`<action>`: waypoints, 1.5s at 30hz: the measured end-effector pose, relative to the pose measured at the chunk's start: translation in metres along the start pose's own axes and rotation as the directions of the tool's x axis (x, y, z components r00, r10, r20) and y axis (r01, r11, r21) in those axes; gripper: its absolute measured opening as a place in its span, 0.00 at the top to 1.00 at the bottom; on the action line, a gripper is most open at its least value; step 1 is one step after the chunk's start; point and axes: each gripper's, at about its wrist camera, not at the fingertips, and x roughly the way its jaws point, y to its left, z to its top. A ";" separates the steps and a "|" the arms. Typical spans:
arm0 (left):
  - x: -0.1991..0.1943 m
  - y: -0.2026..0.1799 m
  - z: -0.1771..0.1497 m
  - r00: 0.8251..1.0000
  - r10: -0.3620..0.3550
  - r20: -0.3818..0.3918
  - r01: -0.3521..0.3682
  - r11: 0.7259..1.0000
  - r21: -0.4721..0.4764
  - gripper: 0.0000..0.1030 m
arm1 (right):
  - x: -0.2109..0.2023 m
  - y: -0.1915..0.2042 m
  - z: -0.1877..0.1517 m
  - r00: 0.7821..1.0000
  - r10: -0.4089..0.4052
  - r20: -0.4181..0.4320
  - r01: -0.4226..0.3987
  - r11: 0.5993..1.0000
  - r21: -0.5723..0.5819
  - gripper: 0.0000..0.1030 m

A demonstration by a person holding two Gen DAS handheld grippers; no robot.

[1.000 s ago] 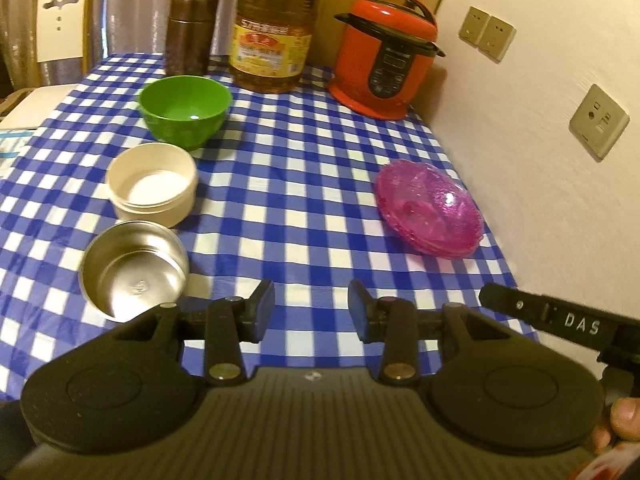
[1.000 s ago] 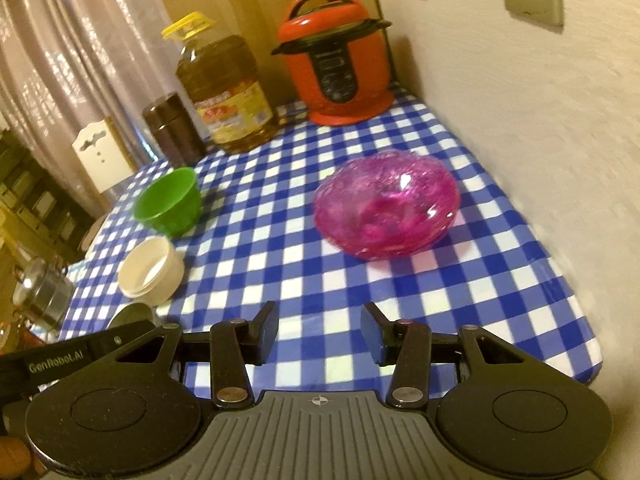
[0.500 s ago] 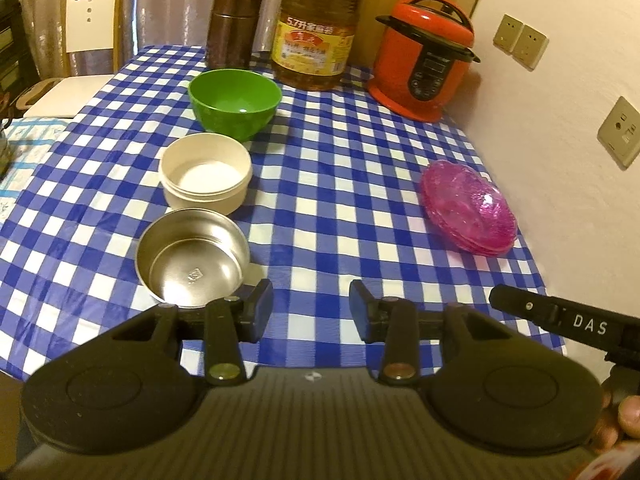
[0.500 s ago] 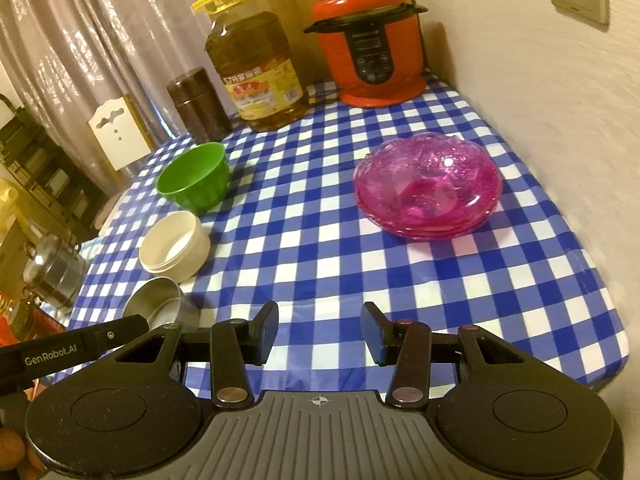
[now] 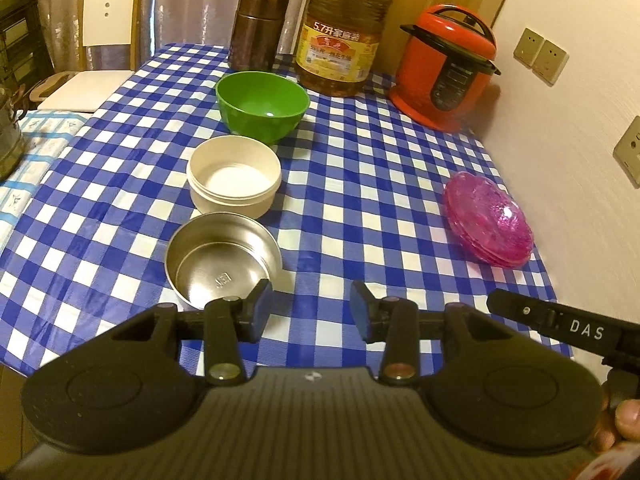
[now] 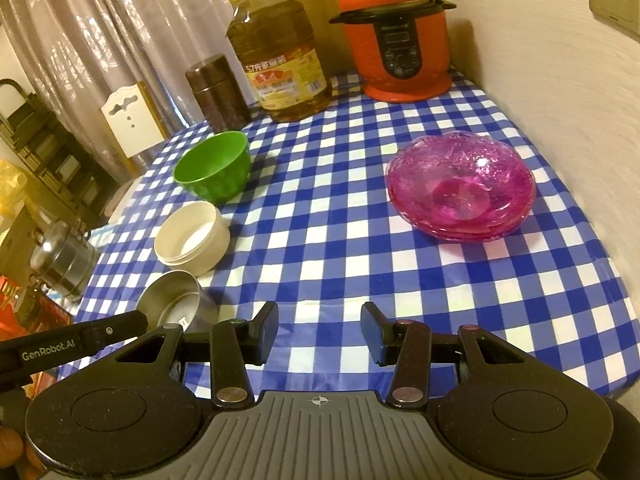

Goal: Organize plates and bowls
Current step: 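Move both tools past the steel bowl toward the cream bowl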

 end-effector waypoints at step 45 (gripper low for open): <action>0.083 0.112 0.081 0.999 0.041 -0.021 -0.042 0.996 -0.080 0.60 | 0.125 0.079 0.056 0.994 0.088 -0.064 -0.092 0.994 -0.066 0.56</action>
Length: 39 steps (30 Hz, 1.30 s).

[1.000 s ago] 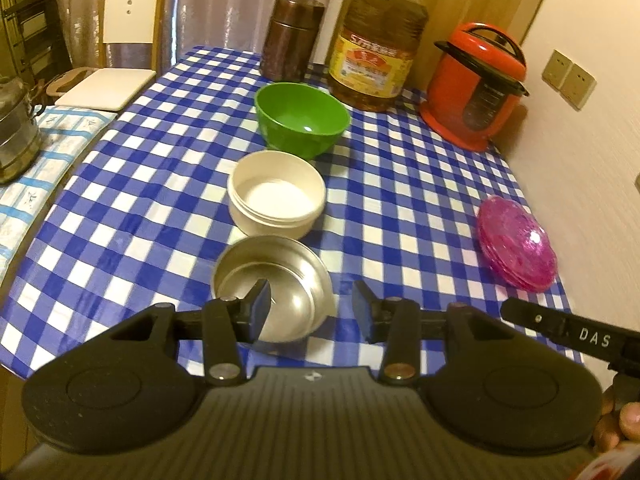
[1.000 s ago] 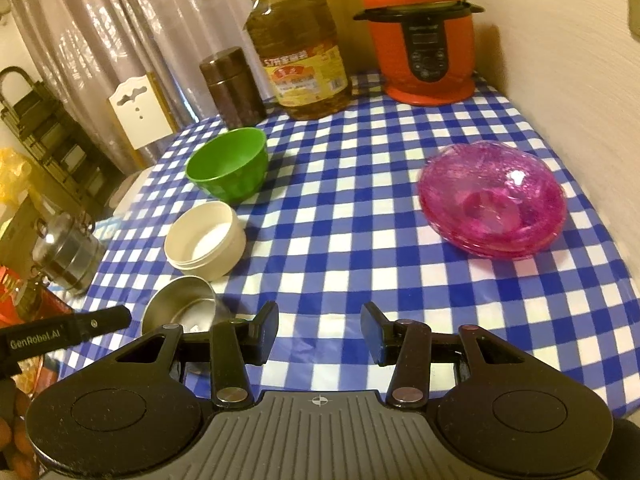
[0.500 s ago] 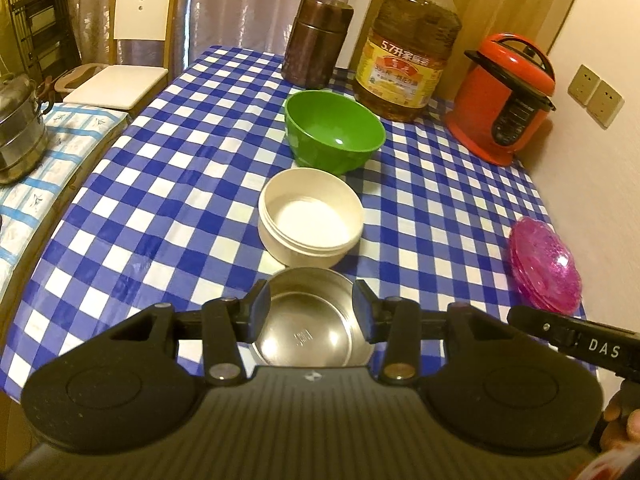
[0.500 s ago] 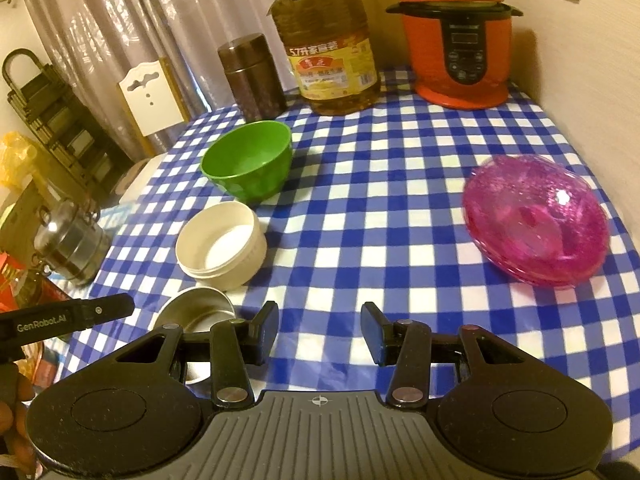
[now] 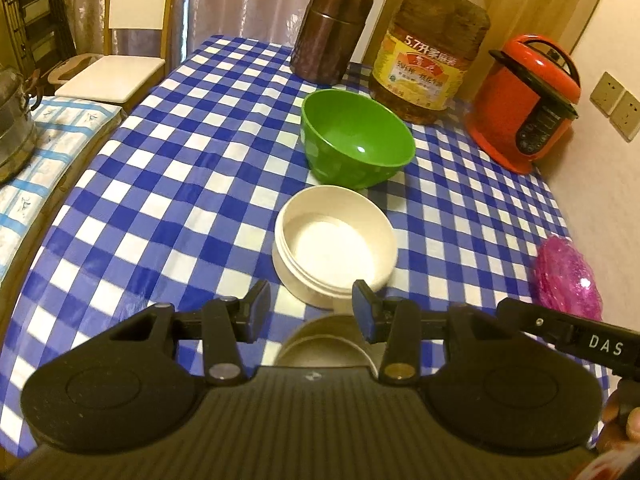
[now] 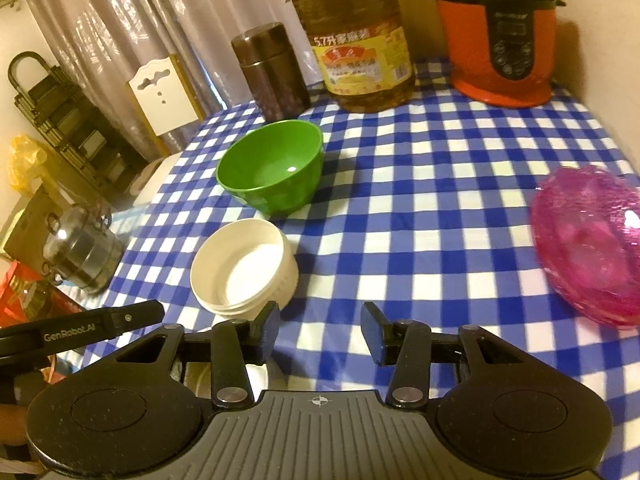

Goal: Organize plates and bowls
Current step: 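Move both tools past the steel bowl toward the cream bowl, then close the left tool on the cream bowl rim while the right tool grips it too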

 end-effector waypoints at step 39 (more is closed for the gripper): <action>0.087 0.017 0.029 0.998 0.016 -0.060 -0.012 0.998 0.055 0.89 | 0.112 0.008 0.032 0.990 0.109 -0.088 -0.103 0.992 0.075 0.93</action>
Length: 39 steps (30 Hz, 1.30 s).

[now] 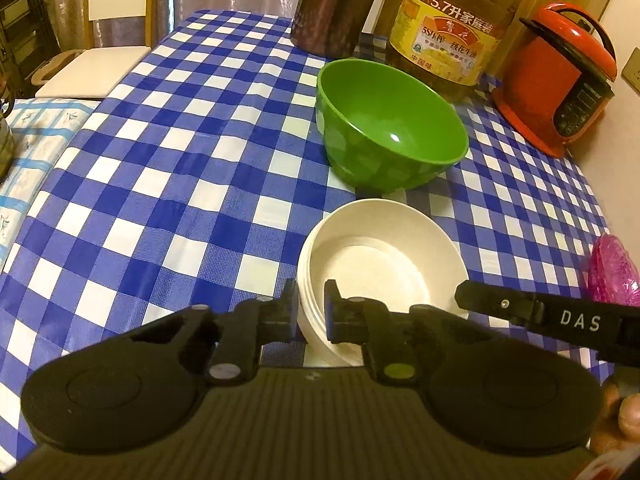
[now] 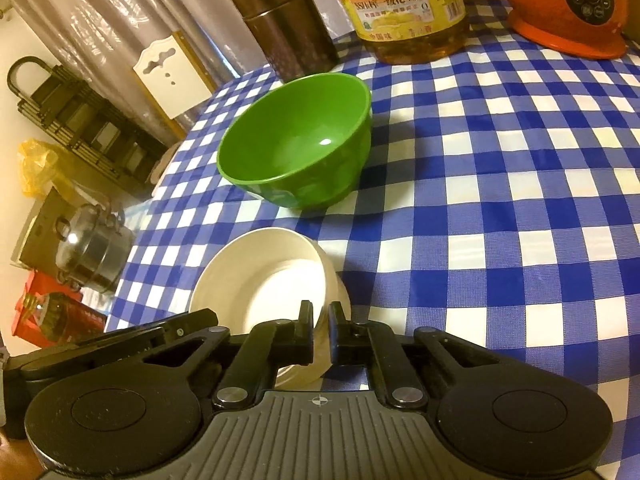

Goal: Organize plates and bowls
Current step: 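Close the left tool on the cream bowl rim while the right tool grips it too, then lift and carry the cream bowl over the green bowl with both tools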

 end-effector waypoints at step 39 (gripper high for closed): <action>-0.056 -0.050 0.081 0.987 -0.080 0.141 0.078 0.997 0.019 0.89 | -0.078 0.014 0.067 0.989 0.000 0.146 0.004 1.000 -0.027 0.93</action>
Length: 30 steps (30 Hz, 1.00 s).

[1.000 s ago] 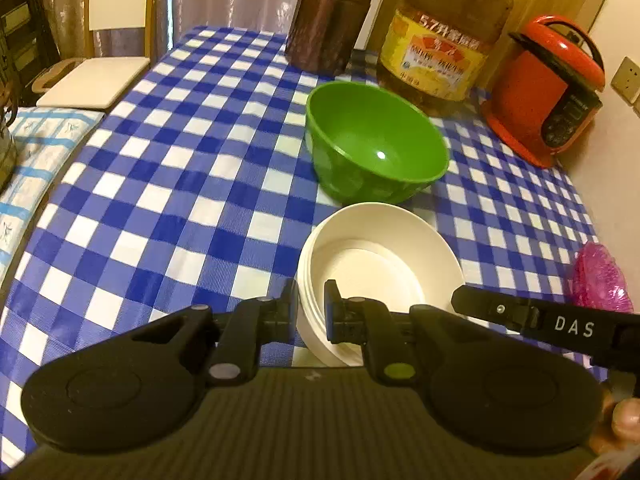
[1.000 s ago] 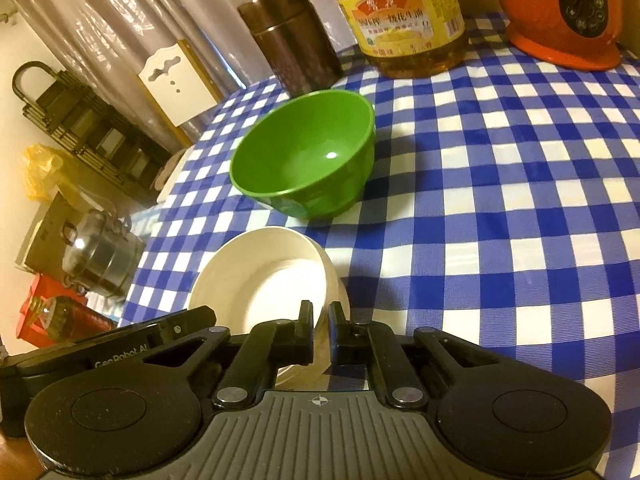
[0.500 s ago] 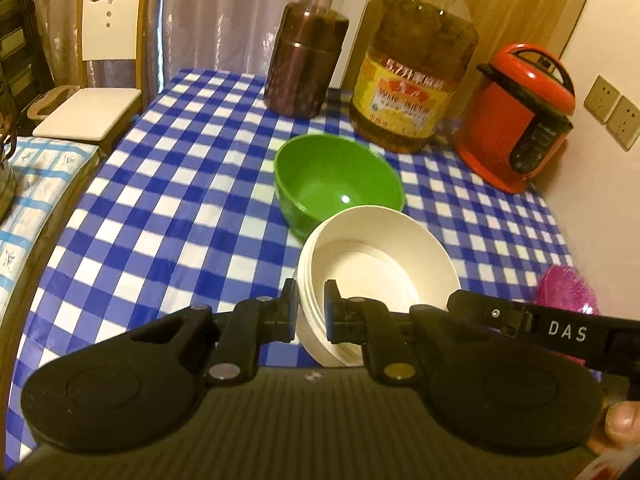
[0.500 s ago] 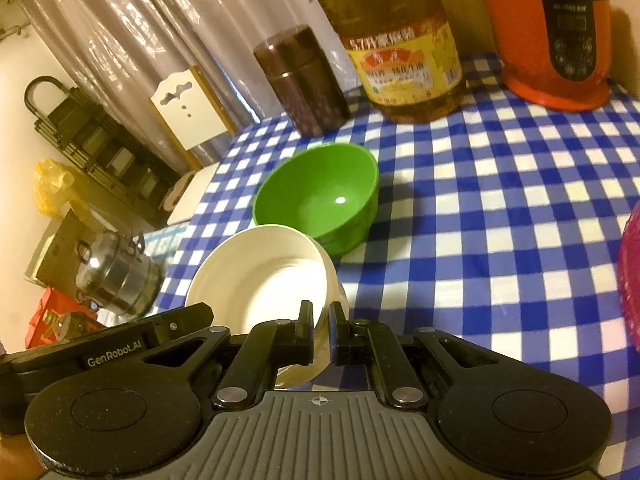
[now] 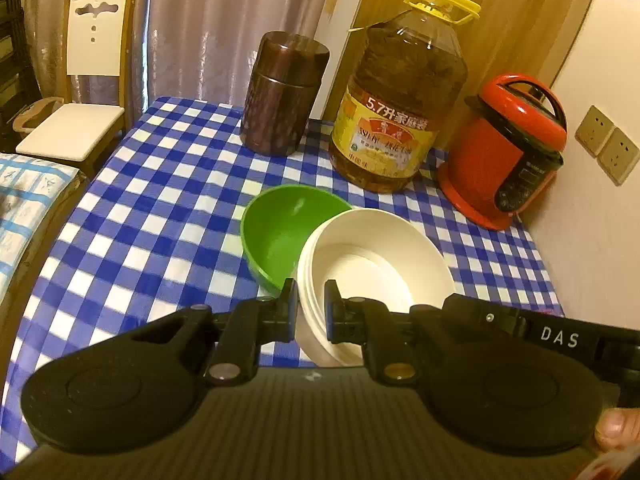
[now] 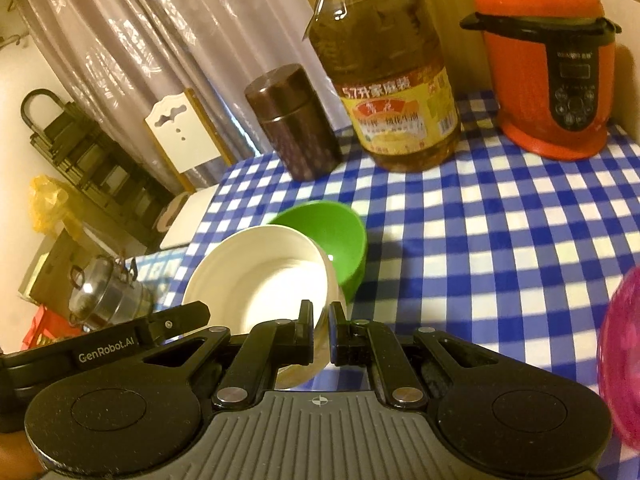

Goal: Organize plates and bowls
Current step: 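Lift and carry the cream bowl over the green bowl with both tools, then lower the cream bowl into the green bowl and open both tools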

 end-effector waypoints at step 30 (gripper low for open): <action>0.115 0.029 0.036 0.995 0.068 -0.076 -0.067 0.998 0.021 0.89 | 0.114 -0.011 0.040 0.997 -0.064 -0.047 0.060 0.994 -0.094 0.93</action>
